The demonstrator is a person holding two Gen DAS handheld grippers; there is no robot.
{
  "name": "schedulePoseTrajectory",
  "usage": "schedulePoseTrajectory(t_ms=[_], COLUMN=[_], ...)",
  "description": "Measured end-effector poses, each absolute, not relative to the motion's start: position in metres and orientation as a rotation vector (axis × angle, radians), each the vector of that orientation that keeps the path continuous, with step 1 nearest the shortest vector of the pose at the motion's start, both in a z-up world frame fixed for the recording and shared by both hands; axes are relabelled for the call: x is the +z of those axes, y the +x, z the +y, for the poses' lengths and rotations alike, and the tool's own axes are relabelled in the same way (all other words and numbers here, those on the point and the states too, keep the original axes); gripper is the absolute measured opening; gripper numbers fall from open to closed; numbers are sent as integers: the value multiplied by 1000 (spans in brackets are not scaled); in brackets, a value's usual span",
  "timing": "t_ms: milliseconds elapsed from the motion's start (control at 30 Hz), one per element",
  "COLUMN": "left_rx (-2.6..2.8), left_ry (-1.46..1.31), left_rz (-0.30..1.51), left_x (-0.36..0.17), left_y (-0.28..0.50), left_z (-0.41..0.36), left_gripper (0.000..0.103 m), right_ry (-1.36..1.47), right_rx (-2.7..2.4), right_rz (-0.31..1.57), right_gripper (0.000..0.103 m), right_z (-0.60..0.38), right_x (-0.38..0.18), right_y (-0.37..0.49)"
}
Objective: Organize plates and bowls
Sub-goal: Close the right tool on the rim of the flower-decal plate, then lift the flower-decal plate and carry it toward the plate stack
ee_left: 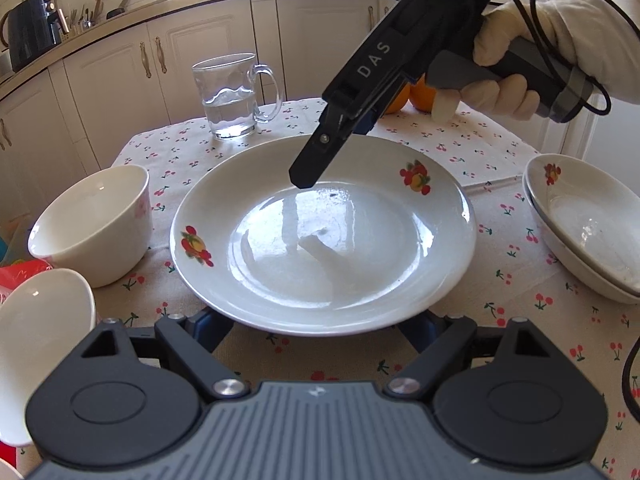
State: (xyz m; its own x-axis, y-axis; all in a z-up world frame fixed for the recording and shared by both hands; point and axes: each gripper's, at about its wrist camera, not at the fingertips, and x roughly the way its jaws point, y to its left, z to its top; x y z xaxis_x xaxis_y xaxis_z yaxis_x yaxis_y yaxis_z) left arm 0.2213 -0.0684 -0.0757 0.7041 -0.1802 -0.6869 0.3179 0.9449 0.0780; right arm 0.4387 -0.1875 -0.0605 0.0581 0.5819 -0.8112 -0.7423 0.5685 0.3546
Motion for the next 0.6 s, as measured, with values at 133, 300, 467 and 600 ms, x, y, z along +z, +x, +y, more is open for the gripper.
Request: schedulePoseTrajectory(t_ms=[133, 300, 467, 600], left_rx=[-290, -316, -340, -362], left_ry=[204, 209, 224, 239], left_rz=[744, 751, 749, 742], left_x=[-72, -64, -54, -45], left_y=[213, 201, 187, 176], left_z=[-68, -68, -71, -74], left_gripper=[88, 88, 88, 88], right_ry=[-161, -146, -141, -122], right_rx=[1015, 1015, 1003, 990], right_rz=[1118, 1108, 1099, 1083], right_gripper=[73, 74, 75, 75], right_z=[-191, -198, -206, -216], right_x=[-53, -43, -34, -25], right_y=[428, 412, 391, 375])
